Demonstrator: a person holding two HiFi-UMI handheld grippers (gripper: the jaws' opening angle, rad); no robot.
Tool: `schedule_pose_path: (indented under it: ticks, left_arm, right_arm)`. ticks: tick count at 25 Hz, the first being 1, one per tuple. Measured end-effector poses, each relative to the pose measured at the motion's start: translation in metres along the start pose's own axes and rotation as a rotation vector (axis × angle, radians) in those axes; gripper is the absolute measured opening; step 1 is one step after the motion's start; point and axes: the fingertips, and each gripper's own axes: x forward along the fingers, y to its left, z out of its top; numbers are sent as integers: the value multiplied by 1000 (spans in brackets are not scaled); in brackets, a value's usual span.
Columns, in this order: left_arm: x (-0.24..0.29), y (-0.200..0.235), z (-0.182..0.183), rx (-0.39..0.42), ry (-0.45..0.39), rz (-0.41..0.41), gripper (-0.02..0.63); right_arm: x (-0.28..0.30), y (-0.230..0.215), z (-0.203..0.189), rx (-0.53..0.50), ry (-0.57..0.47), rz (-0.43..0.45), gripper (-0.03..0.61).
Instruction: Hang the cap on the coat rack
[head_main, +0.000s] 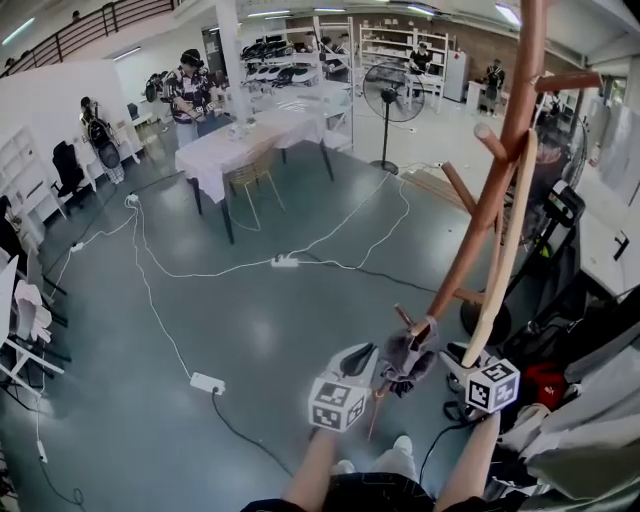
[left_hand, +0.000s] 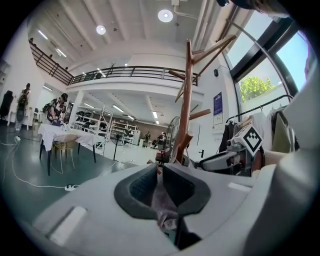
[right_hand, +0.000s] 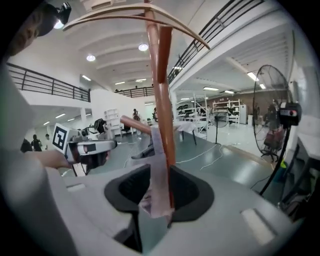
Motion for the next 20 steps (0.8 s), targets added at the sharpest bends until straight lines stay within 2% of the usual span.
schedule_pose_path:
  ticks: [5, 8, 11, 14, 20]
  left_arm:
    - [5, -8, 26, 23, -63, -10, 30]
    - [6, -13, 40, 40, -105, 2, 22]
    - [6, -16, 58, 56, -156, 11, 15]
    - [4, -18, 68, 75, -180, 20, 9]
    - [5, -14, 66, 82, -175, 28, 9]
  right_arm:
    - [-12, -7, 48, -6, -179, -107, 119]
    - [-13, -11, 62, 11, -282, -196, 13]
    - [-12, -13, 75, 32, -360, -274, 5]
    - [-10, -6, 84, 13, -385, -316, 4]
    - [-1, 9, 88, -39, -366, -325, 4]
